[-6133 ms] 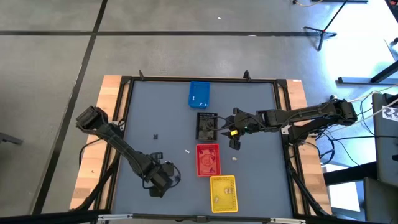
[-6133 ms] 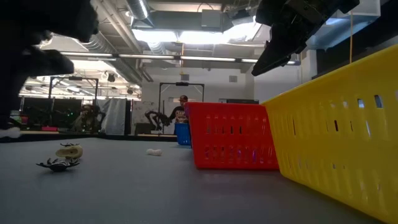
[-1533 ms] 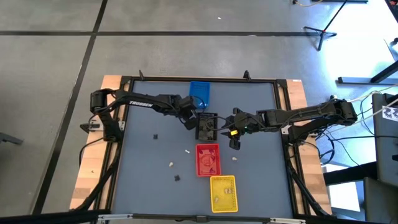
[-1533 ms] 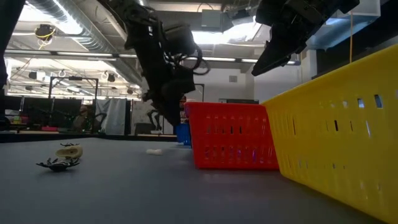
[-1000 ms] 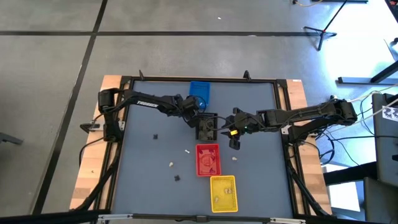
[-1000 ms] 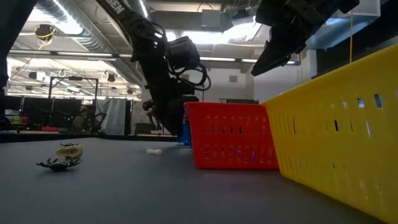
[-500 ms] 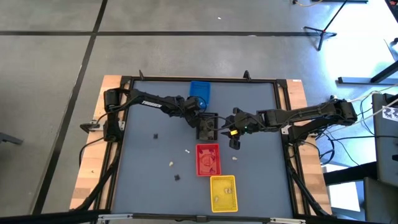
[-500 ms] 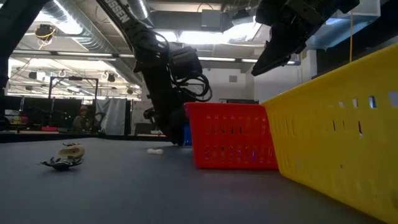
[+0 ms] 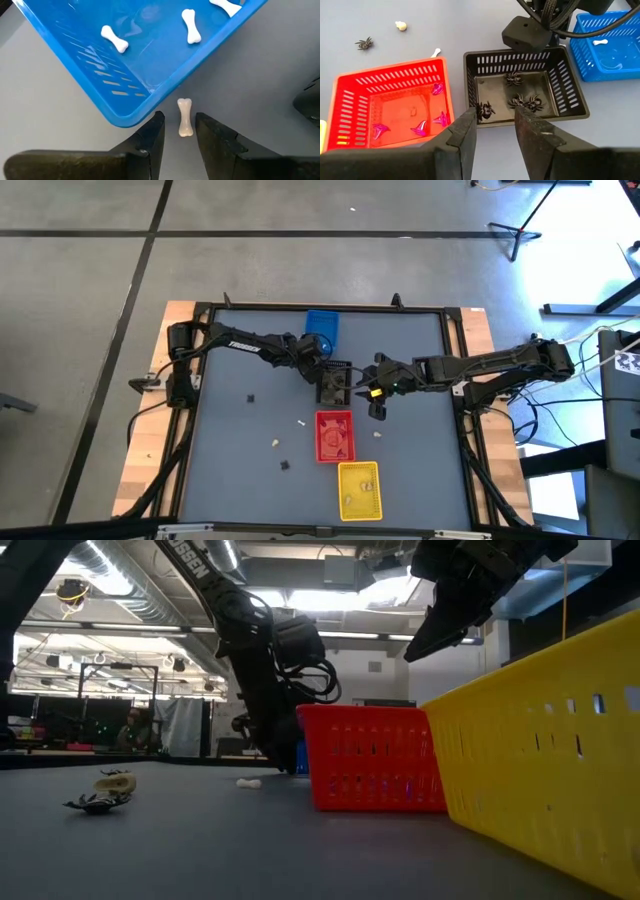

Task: Sort Halloween decoration
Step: Put the white bone toy into the blue bin

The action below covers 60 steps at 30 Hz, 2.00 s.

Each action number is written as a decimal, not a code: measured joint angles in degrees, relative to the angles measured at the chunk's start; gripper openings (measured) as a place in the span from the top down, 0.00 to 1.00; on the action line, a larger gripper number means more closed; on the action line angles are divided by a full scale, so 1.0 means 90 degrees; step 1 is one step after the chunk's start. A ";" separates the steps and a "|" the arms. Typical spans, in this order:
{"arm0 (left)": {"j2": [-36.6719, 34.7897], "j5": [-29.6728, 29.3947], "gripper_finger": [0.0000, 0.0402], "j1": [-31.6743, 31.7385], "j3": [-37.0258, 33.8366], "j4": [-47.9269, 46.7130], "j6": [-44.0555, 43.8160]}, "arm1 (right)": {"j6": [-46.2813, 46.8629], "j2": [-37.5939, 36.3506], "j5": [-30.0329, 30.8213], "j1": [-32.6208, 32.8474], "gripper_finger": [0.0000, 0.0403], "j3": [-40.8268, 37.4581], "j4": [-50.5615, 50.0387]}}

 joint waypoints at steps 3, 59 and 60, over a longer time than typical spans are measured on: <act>0.0000 0.0003 0.73 0.0035 0.0000 -0.0008 0.0000 | 0.0000 0.0000 0.0000 0.0000 0.67 0.0000 -0.0001; -0.0426 0.1096 1.00 0.0019 -0.0017 -0.0235 0.0024 | 0.0002 0.0002 -0.0002 0.0000 0.67 0.0000 -0.0018; -0.0441 0.1170 1.00 0.0016 -0.0017 -0.0255 0.0024 | 0.0002 0.0002 -0.0002 0.0000 0.67 0.0000 -0.0018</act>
